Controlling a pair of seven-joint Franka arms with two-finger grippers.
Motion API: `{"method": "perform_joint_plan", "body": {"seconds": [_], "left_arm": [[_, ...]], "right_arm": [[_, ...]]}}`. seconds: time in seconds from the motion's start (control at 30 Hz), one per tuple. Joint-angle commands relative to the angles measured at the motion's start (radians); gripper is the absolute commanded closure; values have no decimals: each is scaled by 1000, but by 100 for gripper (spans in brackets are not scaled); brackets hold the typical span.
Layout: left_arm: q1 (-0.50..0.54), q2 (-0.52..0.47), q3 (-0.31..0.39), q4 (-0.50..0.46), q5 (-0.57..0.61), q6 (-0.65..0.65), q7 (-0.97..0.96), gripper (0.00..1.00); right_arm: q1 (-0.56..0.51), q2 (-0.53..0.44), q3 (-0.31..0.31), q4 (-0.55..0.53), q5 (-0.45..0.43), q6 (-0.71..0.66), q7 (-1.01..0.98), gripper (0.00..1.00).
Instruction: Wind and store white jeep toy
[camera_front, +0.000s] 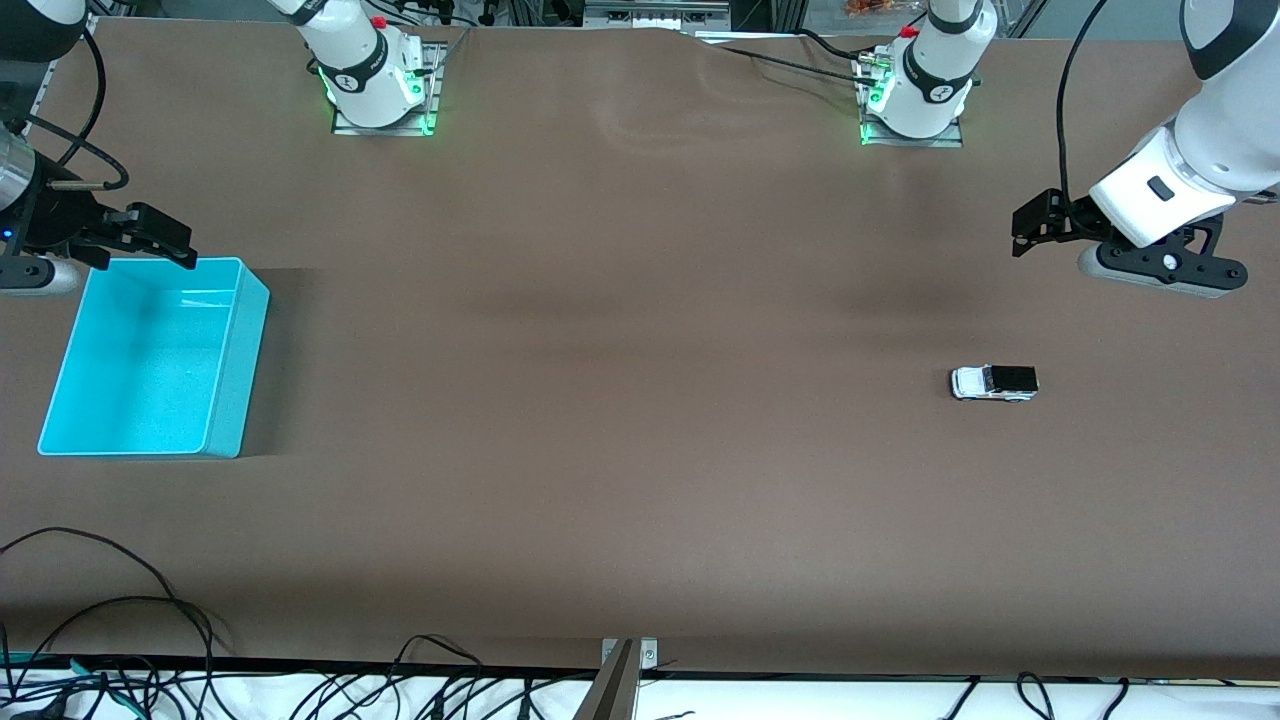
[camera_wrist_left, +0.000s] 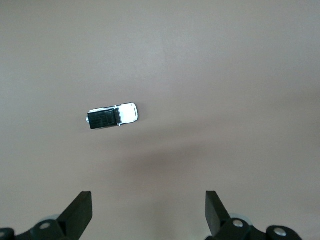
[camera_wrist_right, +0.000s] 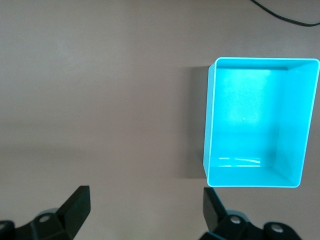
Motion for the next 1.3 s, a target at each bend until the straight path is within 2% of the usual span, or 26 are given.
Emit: {"method": "perform_joint_plan", "body": {"seconds": [0.0, 1.27], "left_arm": [[1, -3, 0, 13, -17, -17, 14, 0], [2, -3, 3, 11, -17, -22, 20, 0]], "right_arm": [[-7, -16, 2, -18, 17, 5, -14, 0], [-7, -16, 2, -18, 17, 5, -21, 0]]}}
